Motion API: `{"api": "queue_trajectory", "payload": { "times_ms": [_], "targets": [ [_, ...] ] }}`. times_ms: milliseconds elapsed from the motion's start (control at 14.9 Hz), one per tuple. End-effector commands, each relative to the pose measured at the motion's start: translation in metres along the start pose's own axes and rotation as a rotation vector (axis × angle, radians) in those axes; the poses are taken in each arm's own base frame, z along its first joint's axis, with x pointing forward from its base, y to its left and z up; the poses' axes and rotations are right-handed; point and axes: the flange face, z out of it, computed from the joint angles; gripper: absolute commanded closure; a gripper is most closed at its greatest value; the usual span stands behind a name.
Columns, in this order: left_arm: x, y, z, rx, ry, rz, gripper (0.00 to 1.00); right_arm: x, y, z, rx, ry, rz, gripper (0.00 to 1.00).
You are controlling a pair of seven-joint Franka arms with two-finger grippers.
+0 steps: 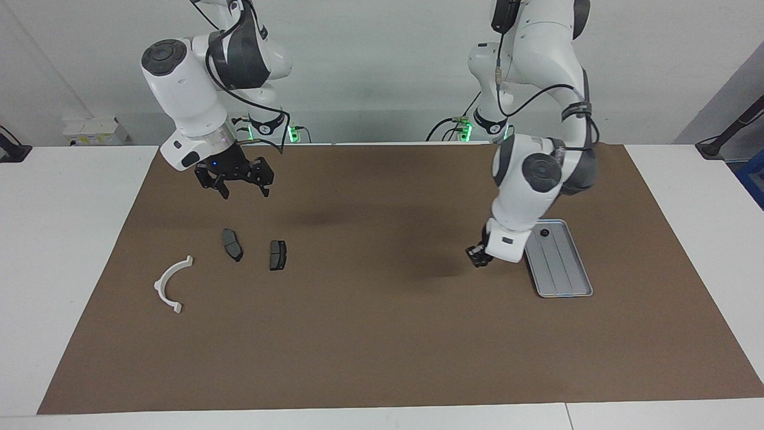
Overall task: Place bearing gear from tray to pile
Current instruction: 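Lift the bearing and carry it to the table center with the left gripper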
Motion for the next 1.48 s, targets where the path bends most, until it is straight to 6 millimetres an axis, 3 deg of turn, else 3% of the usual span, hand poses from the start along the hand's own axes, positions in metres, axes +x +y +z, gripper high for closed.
{"api": "queue_trajectory", "payload": {
  "times_ms": [0, 134, 403, 739, 1344, 1411],
  "targets": [
    [-0.037, 0.046, 0.008, -0.012, 0.033, -0.060, 0.79, -0.002, -0.001, 0.002, 0.020, 0.010, 0.014, 0.00],
    [-0.054, 0.060, 0.021, -0.023, 0.045, -0.072, 0.79, -0.002, -0.001, 0.002, 0.020, 0.010, 0.014, 0.00],
    [-0.062, 0.073, 0.047, -0.023, 0.047, -0.058, 0.79, -0.002, -0.001, 0.002, 0.020, 0.010, 0.015, 0.00],
    [-0.071, 0.057, 0.077, 0.012, 0.030, -0.056, 0.79, -0.002, 0.000, 0.001, 0.020, 0.010, 0.017, 0.00],
    [-0.086, 0.048, 0.097, 0.009, 0.037, -0.040, 0.76, -0.002, -0.001, 0.002, 0.020, 0.008, 0.023, 0.00],
    [-0.085, 0.048, 0.096, 0.011, 0.036, -0.042, 0.60, -0.002, -0.001, 0.002, 0.020, 0.008, 0.023, 0.00]
  ]
}}
